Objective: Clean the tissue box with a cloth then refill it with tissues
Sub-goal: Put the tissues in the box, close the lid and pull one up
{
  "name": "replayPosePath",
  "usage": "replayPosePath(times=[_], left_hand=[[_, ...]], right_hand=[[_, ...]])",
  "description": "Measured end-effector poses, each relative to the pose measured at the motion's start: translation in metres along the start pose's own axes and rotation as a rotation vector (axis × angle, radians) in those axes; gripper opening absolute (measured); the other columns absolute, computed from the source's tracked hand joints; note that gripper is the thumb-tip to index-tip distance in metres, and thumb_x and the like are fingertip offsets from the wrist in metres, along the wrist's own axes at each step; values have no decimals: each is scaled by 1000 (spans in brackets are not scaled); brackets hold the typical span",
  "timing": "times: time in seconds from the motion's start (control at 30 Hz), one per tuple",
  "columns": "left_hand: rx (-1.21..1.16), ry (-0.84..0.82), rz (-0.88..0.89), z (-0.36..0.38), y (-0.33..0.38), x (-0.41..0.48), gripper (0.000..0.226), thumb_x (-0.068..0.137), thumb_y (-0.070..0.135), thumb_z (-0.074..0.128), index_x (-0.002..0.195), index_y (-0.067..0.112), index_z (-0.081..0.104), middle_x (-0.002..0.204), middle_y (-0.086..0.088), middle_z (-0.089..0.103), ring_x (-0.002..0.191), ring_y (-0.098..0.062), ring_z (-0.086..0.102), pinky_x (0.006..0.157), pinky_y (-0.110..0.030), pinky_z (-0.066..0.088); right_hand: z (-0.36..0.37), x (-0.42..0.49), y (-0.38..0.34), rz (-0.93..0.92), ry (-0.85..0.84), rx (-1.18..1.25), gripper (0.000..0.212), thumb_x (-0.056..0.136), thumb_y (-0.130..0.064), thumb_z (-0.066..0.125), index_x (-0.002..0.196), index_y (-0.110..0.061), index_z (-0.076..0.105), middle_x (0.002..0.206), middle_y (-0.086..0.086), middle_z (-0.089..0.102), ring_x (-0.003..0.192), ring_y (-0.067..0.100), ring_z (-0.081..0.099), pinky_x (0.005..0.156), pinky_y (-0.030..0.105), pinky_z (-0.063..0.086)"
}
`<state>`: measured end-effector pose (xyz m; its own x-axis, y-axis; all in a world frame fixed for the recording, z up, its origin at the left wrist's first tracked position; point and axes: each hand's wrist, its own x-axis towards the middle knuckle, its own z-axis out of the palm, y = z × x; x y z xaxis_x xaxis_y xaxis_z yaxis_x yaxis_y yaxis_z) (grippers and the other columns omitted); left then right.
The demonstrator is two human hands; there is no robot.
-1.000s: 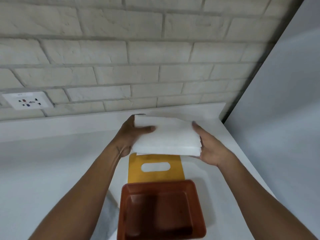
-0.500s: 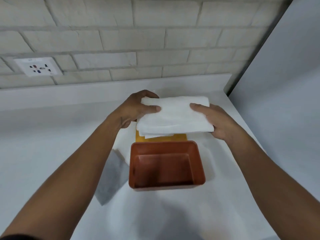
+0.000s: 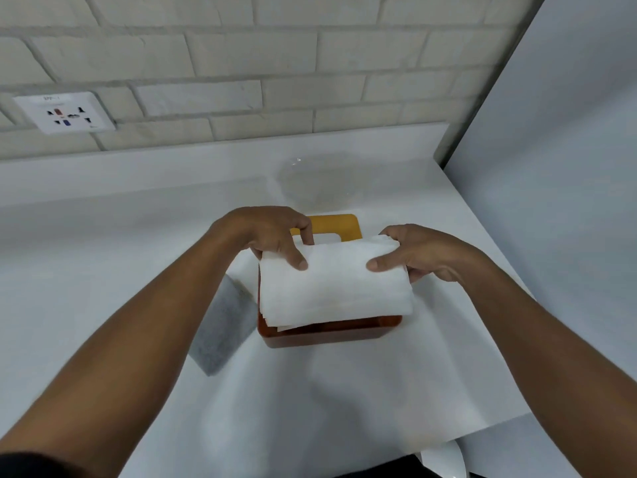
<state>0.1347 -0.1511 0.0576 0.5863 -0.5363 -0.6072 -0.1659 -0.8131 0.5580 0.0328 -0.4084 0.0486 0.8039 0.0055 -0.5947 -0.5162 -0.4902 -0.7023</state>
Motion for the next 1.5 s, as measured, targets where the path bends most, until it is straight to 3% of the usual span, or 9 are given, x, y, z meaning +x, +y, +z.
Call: replayPosePath(times=[0.2,0.33,0.5,0.7,0.83,0.97,1.2,1.33,1.5], left_hand=[[197,135,39,6,-2,3,32,77,31,91,96,34,65,98,8,55,84,-14,58,66,-29,49],[352,271,62,15,0,6,31,78,33,89,102,35,69,90,19,52,93,-17,55,88,-37,50],[431,401,99,25,-2,9,26,88,16,72,103,37,77,98,14,65,92,-16,61,81,-33,51],[620,380,104,42,-2,9,32,94,45,65,126,44,63,117,8,66,110,-22,62,81,-31,41],[794,292,92,52,5,15,56,89,61,68,140,41,52,120,2,66,111,-25,65,76,-33,40],[831,260,106,59,8,22,61,89,55,71,141,34,47,114,0,68,104,-25,67,72,-34,42],[601,195,132,9,30,-4,91,63,73,83,141,46,46,130,12,63,110,-19,61,79,-33,44],[188,-26,290,-11,42,-6,98,67,48,95,148,48,40,140,18,58,126,-8,57,92,-29,51],[-21,-140,292,-6,42,11,73,71,30,94,132,38,55,118,18,72,104,-7,73,89,-35,62]], right_hand=[[9,6,-8,-61,116,-199,44,63,-29,92,99,-22,68,98,-2,69,87,15,69,67,30,60],[14,15,-15,-21,248,-661,67,56,-58,85,114,-36,61,111,-12,64,106,21,61,86,36,50],[13,22,-28,-15,237,-855,71,63,-59,83,125,-34,58,113,-6,65,106,24,58,77,33,42],[23,34,-25,14,182,-929,62,64,-62,81,110,-24,64,95,-2,67,89,23,62,69,31,45],[23,41,-24,64,134,-887,64,69,-59,80,109,-13,64,87,4,73,70,19,65,76,33,52],[14,33,-25,8,39,-663,58,76,-42,82,122,-17,58,107,3,65,91,25,69,91,43,55],[-15,-7,-37,-168,-129,-210,26,74,-21,86,92,-25,68,87,-6,69,81,11,64,72,26,48],[-20,-7,-45,-204,-160,-149,32,75,-17,85,102,-19,68,96,-3,70,90,11,67,81,29,52],[-30,-8,-43,-226,-149,-64,28,77,-16,82,100,-22,67,93,-8,71,88,8,68,69,23,53]])
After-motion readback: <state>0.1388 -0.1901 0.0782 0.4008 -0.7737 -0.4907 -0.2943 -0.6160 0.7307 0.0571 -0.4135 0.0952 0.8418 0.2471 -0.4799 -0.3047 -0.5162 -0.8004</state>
